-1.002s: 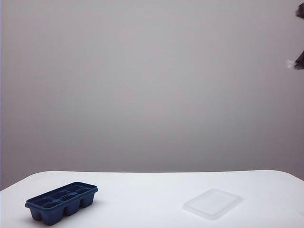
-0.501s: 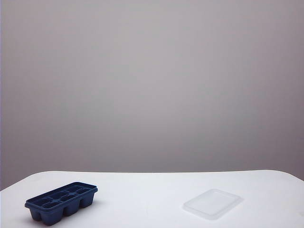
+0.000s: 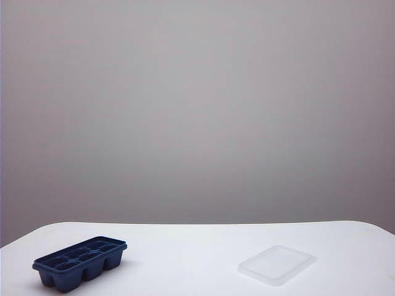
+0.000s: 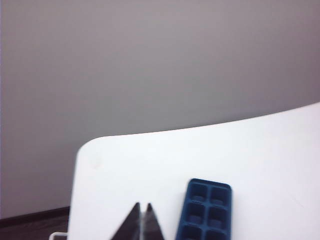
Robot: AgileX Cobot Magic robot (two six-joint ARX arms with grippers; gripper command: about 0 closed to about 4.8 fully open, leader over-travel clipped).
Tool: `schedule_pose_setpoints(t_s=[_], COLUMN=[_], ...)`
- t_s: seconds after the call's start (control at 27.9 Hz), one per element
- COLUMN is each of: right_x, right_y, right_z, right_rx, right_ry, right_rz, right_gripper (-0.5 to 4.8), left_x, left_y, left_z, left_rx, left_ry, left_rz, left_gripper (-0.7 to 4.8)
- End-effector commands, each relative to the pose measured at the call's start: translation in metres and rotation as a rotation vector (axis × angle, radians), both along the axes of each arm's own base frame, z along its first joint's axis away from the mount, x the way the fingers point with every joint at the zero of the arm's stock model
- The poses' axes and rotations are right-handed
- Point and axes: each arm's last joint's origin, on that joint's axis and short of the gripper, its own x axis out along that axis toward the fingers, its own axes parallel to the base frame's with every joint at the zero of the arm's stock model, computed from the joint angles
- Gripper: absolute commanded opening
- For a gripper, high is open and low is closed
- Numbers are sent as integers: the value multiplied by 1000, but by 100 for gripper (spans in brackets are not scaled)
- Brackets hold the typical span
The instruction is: Pick up the ice cube tray, remove its lid, and then place both the tray and the lid back on the table.
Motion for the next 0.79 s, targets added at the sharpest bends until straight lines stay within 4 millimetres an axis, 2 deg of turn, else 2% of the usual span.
schedule_pose_setpoints(t_s=[0.04,0.11,0.32,0.57,0.79], right_x=[0,-1,-10,-23,-23], right_y=[0,0,-1,-4,-4], right_z=[-6,-8,9,7,7], right_rx=[-10,-15,8,9,4], right_ry=[47,63,-110,-110,-100], right_rz=[-2,-2,-3,-29,-42], right_gripper=[-8,-8,-8,-8,-8], left_x=[-1,-1,-1,0,0], left_y=[0,1,1,1,1], left_z=[-4,-6,3,7,13], left_rx=[7,7,-43,-81,-83], left_ry=[44,66,4,-33,-85], left_rz=[-9,11,26,24,33], left_gripper=[-5,-6,-6,-6,-6])
